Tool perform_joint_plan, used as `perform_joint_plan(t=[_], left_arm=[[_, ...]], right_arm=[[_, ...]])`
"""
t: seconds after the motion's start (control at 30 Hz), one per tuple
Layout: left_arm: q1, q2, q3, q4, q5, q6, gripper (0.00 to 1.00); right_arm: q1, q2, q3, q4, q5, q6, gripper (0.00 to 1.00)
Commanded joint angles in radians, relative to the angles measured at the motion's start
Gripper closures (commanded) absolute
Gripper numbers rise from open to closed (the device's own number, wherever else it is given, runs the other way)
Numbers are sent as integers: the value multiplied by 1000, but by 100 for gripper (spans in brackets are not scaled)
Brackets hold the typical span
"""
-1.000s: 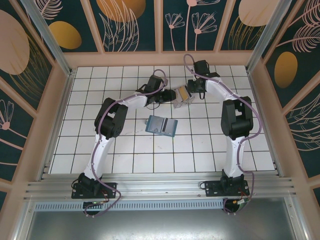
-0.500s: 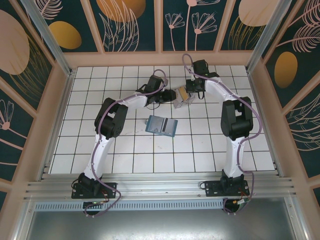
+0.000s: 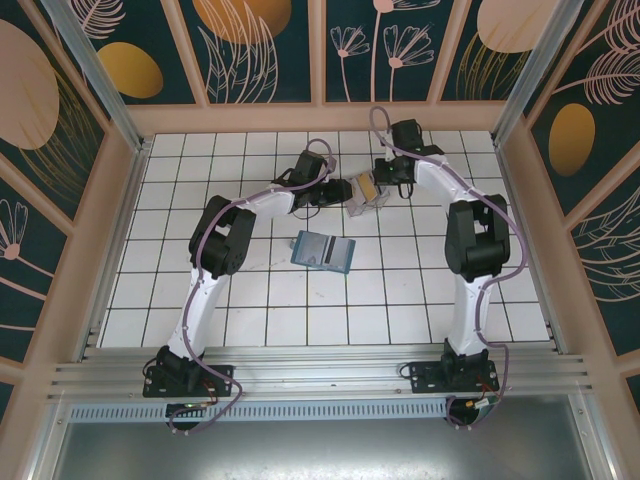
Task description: Put the credit cards into the card holder
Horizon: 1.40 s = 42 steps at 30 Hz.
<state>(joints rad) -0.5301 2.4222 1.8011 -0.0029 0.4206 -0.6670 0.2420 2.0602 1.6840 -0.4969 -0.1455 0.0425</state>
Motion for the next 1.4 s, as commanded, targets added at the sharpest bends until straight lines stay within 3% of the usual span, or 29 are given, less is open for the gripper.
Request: perform_joint_plan(t=[0.0, 0.57, 0.7, 0.97, 1.23, 1.37], left_arm=[[0, -31, -35, -56, 4, -4, 54], [0, -224, -119, 20, 61, -34, 48], [1, -300, -209, 158, 129, -94, 47], [19, -350, -386, 604, 317, -370, 50], [20, -310, -382, 790, 379, -504, 53], [21, -292, -370, 804, 388, -523, 55]], right_arm=[[-35, -86, -26, 40, -102, 30, 100], [-164, -228, -240, 285, -652, 177, 100], [-176, -267, -294, 328, -756, 205, 100], [-186, -331, -422, 467, -918, 298, 100], [-156, -336, -466, 534, -972, 348, 100], [-135, -333, -482, 602, -987, 398, 100]])
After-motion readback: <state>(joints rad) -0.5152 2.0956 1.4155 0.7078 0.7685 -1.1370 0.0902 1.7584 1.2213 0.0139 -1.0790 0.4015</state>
